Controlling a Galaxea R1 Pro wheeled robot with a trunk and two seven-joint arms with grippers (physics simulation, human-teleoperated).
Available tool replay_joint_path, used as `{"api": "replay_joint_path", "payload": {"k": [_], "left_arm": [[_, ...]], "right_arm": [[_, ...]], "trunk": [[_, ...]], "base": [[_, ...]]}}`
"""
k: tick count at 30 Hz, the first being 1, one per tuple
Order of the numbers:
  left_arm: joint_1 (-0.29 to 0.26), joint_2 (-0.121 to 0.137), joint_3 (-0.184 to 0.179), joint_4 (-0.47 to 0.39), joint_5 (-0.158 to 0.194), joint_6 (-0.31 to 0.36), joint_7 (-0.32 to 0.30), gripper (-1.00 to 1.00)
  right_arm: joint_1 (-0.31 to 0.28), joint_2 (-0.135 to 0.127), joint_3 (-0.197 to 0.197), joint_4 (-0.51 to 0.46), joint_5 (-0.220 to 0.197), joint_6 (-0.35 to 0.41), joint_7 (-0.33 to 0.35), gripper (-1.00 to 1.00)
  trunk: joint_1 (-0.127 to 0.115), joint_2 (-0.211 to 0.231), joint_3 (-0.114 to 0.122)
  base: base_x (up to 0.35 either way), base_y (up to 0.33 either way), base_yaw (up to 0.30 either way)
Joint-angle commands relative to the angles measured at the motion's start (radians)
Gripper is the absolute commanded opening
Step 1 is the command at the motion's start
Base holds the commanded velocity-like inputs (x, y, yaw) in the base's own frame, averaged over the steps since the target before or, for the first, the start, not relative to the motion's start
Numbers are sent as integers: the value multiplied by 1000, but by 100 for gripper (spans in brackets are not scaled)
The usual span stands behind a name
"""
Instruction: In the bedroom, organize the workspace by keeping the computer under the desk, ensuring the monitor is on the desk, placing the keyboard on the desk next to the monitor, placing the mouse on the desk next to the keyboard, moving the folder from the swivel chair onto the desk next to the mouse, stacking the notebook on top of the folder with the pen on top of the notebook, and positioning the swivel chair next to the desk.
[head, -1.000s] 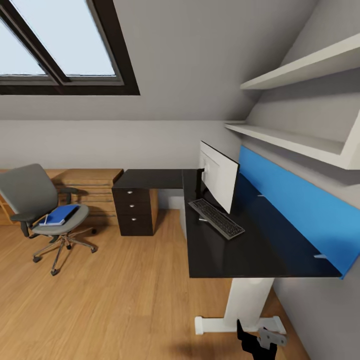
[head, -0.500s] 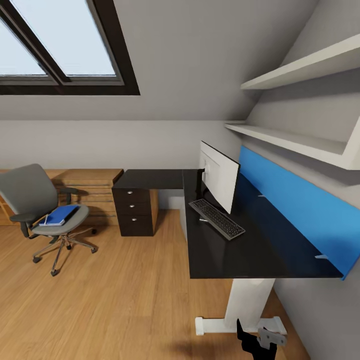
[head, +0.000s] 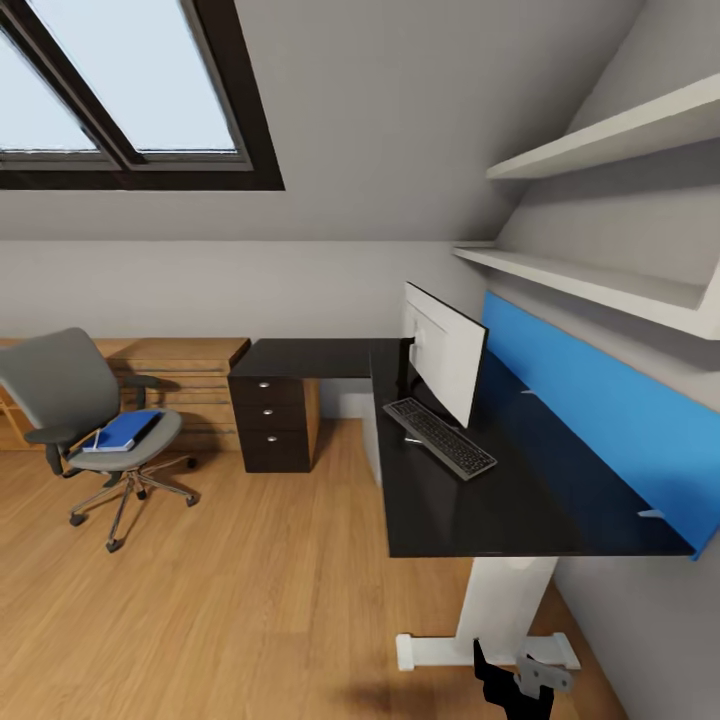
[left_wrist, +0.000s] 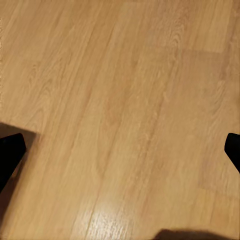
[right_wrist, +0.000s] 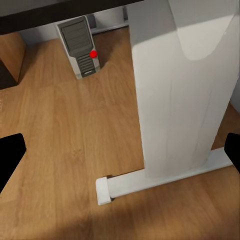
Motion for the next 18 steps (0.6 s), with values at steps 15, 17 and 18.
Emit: {"api": "replay_joint_path", "payload": {"k": [15, 17, 18], "left_arm": [[-1, -1, 5, 1, 0, -5, -1, 100], [-1, -1, 5, 1, 0, -5, -1, 100], [-1, -1, 5, 1, 0, -5, -1, 100]], "right_arm": [[-1, 0, -3, 3, -10, -5, 12, 100], [-1, 0, -3, 3, -10, -5, 13, 100], [-1, 0, -3, 3, -10, -5, 13, 100]], "trunk": [[0, -1, -1], [0, -1, -1], [0, -1, -1]], "base": [[13, 285, 0], [140, 290, 0], [170, 280, 0]]}}
